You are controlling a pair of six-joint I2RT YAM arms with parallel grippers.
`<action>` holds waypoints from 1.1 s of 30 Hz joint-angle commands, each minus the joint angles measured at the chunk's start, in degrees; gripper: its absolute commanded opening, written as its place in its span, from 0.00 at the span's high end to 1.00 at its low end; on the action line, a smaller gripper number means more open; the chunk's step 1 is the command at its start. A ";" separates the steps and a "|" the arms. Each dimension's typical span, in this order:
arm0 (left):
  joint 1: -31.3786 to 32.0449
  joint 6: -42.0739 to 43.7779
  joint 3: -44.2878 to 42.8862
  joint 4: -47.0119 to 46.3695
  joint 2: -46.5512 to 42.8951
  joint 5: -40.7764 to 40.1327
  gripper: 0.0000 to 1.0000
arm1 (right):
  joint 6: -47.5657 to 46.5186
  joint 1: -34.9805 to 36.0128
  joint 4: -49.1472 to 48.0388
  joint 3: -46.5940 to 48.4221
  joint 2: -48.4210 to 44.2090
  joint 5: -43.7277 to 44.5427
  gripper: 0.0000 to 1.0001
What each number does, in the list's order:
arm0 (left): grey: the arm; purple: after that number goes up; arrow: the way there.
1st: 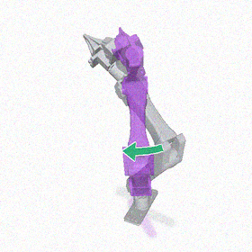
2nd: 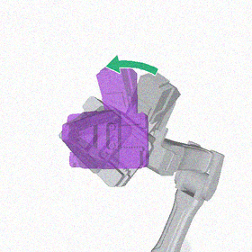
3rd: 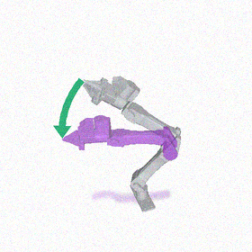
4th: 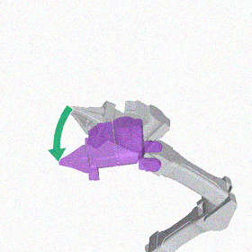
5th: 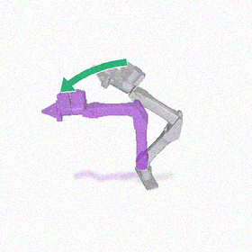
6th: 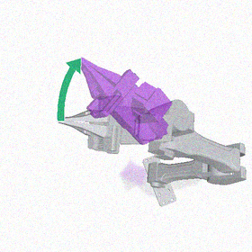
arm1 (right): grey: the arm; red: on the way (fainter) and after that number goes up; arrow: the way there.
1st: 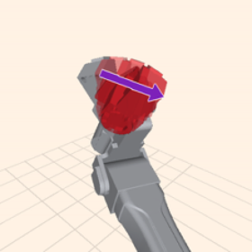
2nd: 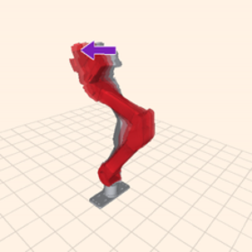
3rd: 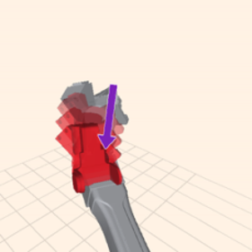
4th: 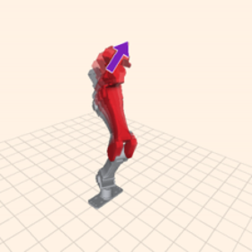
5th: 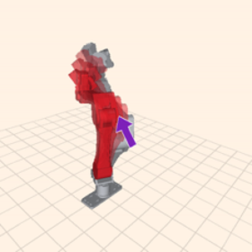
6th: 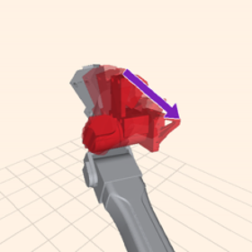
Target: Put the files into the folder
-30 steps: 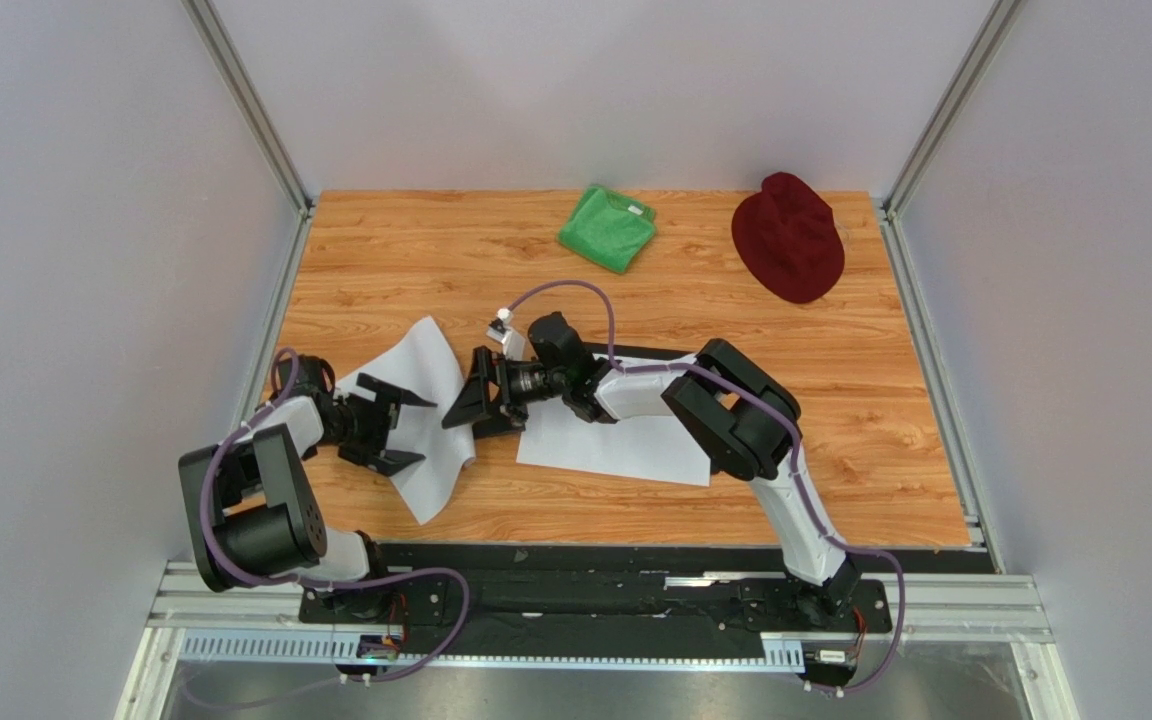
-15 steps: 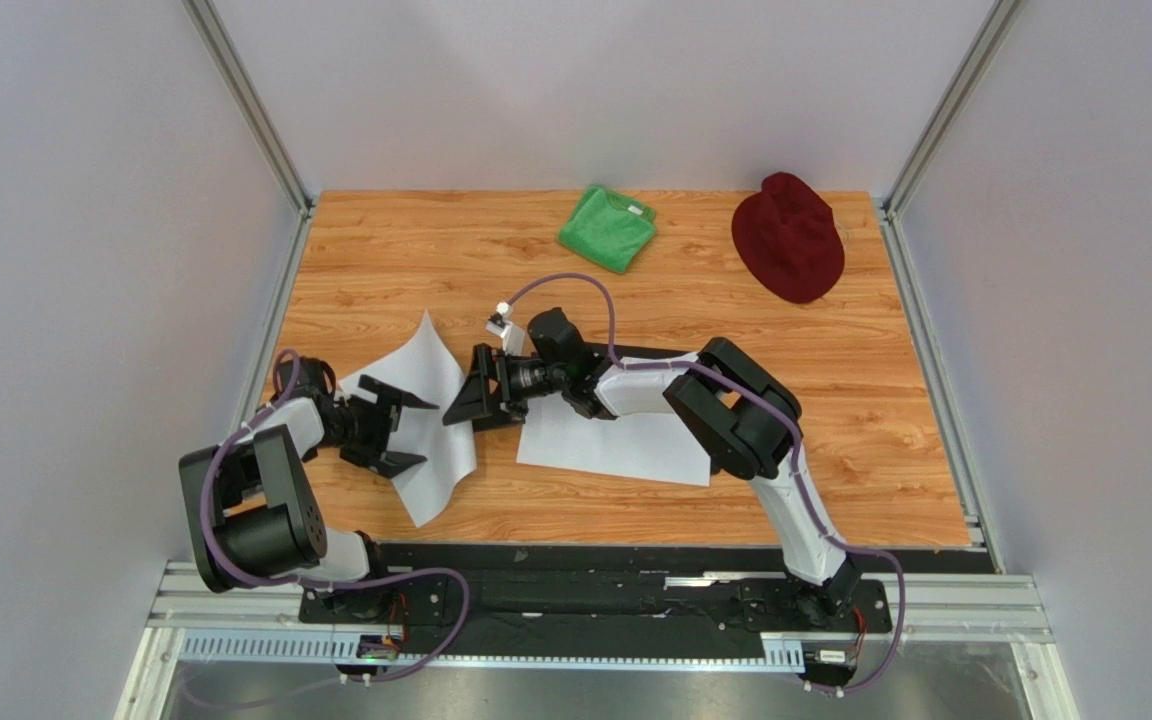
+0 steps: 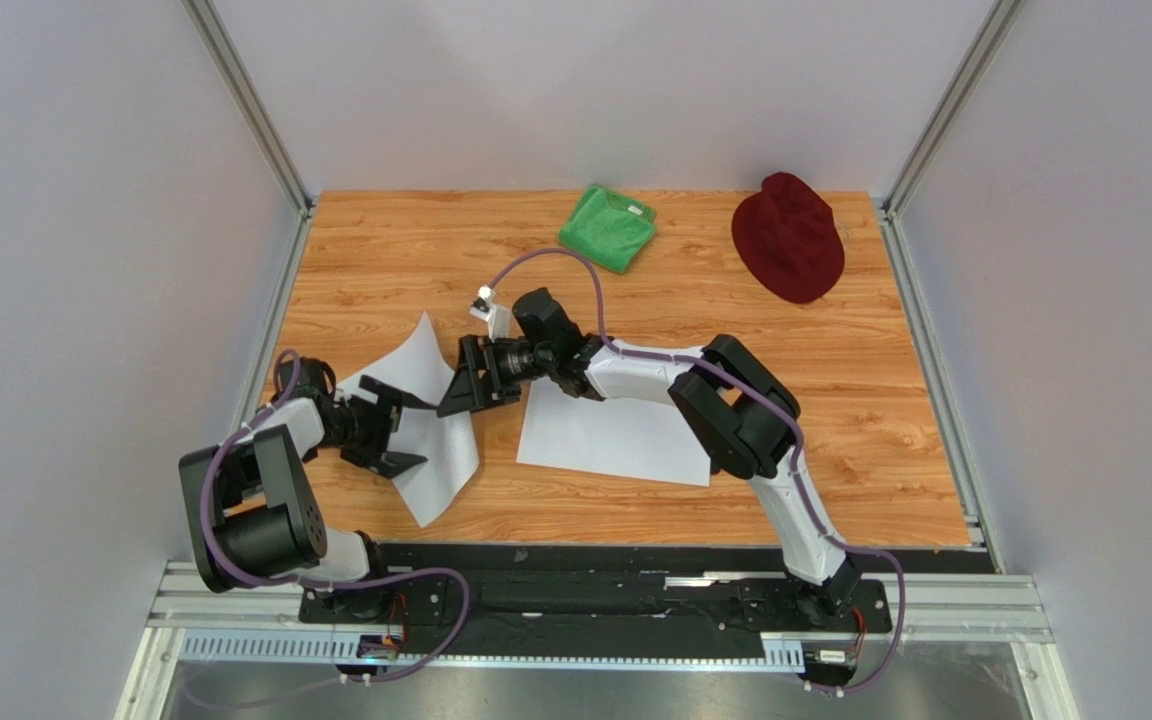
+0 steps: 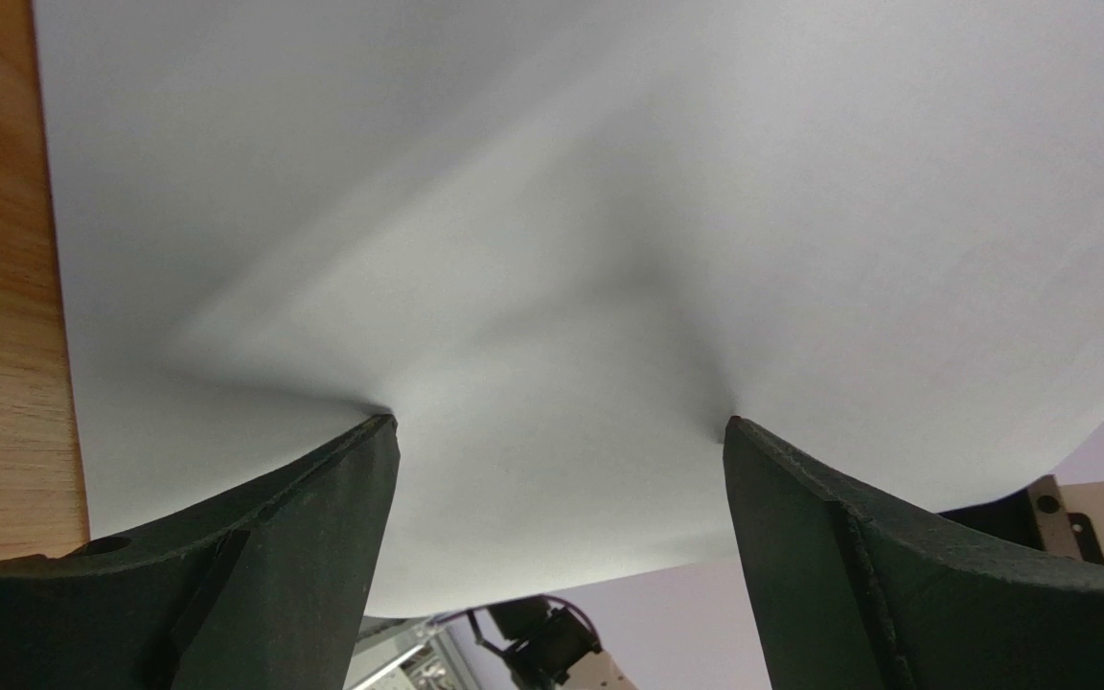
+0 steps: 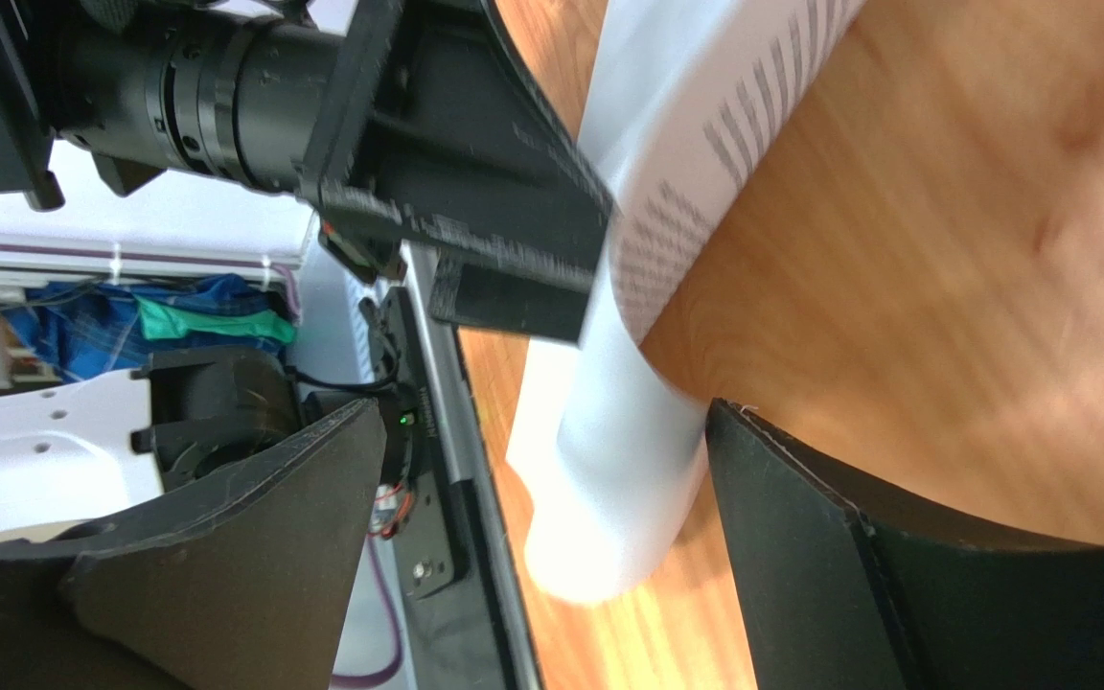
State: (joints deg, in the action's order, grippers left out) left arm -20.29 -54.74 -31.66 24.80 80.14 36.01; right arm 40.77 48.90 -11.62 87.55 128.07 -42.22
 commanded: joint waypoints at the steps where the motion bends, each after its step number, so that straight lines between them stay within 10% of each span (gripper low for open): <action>1: -0.36 2.01 0.72 0.52 0.28 -1.56 0.07 | -9.21 -0.39 4.23 6.75 2.97 -1.46 0.14; 12: -0.36 2.36 0.37 1.31 -0.77 -1.47 0.07 | -10.63 -0.39 8.18 5.72 1.66 -0.59 0.23; 23: -0.19 10.52 -6.64 9.21 -24.20 -5.95 0.07 | -18.08 -1.35 26.27 10.63 0.61 2.22 1.00; 33: 10.77 12.38 -11.93 9.13 -30.13 -7.44 0.10 | -63.61 -5.22 70.23 6.78 -10.47 28.75 1.00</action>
State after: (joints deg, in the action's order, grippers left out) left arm -15.81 -44.16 -41.98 32.91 48.18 30.63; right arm -1.39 45.58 40.66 97.32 124.57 -27.94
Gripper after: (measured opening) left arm 0.908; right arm 0.017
